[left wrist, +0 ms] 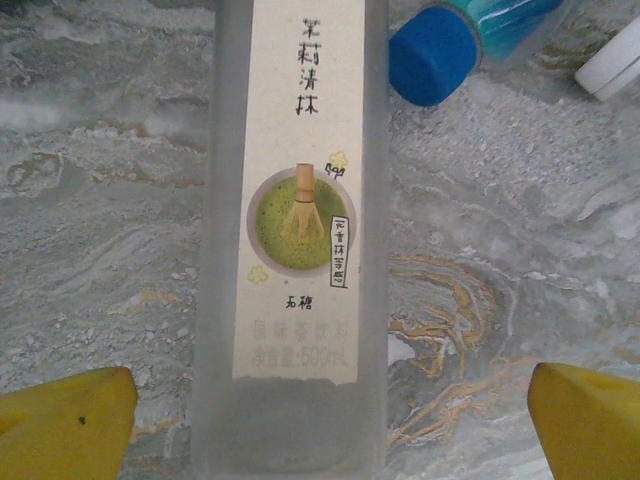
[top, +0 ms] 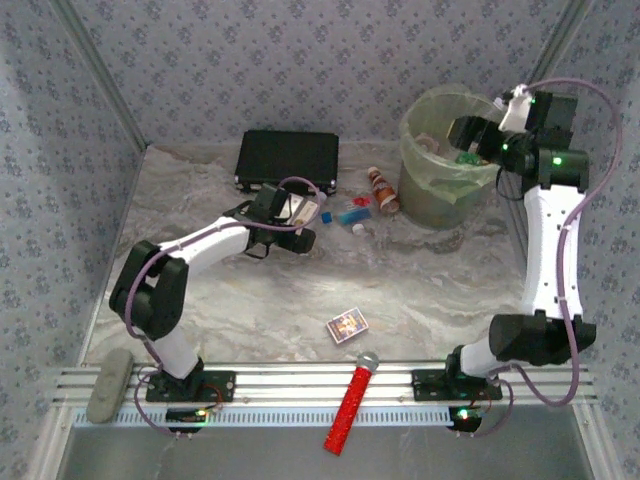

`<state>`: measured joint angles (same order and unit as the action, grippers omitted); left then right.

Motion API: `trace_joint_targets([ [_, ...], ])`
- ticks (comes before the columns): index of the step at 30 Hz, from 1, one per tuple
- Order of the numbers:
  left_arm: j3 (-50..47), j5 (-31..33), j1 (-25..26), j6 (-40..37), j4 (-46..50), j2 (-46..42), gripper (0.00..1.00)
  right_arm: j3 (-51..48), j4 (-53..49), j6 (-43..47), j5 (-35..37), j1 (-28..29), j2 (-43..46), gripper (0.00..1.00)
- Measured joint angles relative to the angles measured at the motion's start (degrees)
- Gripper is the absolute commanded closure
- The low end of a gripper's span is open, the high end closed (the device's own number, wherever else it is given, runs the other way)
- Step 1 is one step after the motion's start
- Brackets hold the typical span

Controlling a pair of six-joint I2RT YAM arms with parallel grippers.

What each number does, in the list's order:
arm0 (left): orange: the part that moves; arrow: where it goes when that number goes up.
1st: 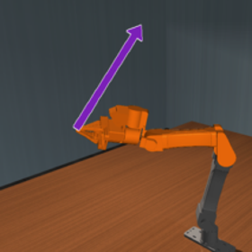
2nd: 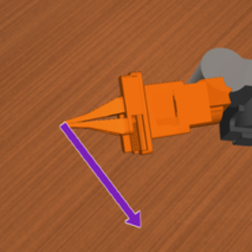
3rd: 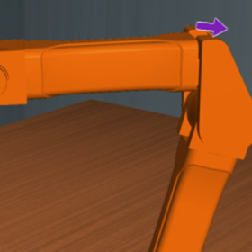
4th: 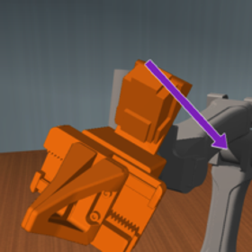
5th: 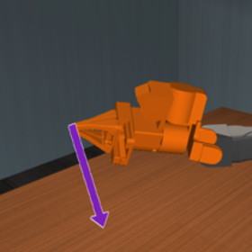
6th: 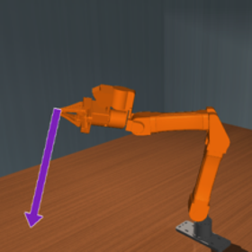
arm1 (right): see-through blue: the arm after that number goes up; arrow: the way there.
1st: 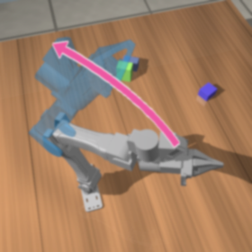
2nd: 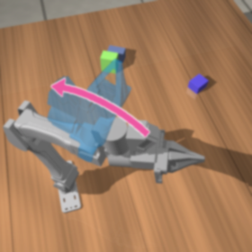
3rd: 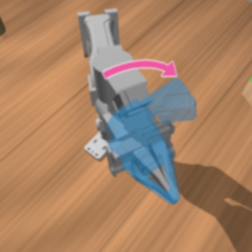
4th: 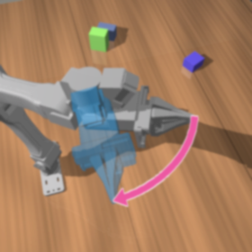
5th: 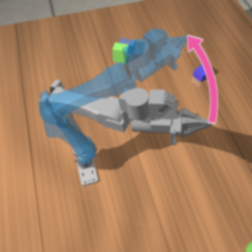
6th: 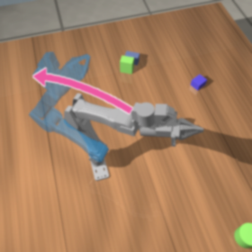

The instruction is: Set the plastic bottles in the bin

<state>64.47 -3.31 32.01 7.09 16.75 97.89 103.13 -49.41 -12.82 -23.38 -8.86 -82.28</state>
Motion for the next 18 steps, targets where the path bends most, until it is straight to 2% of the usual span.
trace_joint_targets([
  [7,1.6,0.4,0.0,-0.6,0.0,5.1,0.07,-10.3,0.3,-0.9,-5.5,0.5,9.0,0.1],
  [12,3.5,0.4,0.0,-0.9,0.2,8.1,0.22,-14.2,0.3,-1.1,-8.2,0.8,13.5,0.1],
  [18,4.3,1.1,0.0,-1.3,0.5,9.1,0.38,-18.4,0.9,-1.1,-11.3,0.8,14.8,0.11],
])
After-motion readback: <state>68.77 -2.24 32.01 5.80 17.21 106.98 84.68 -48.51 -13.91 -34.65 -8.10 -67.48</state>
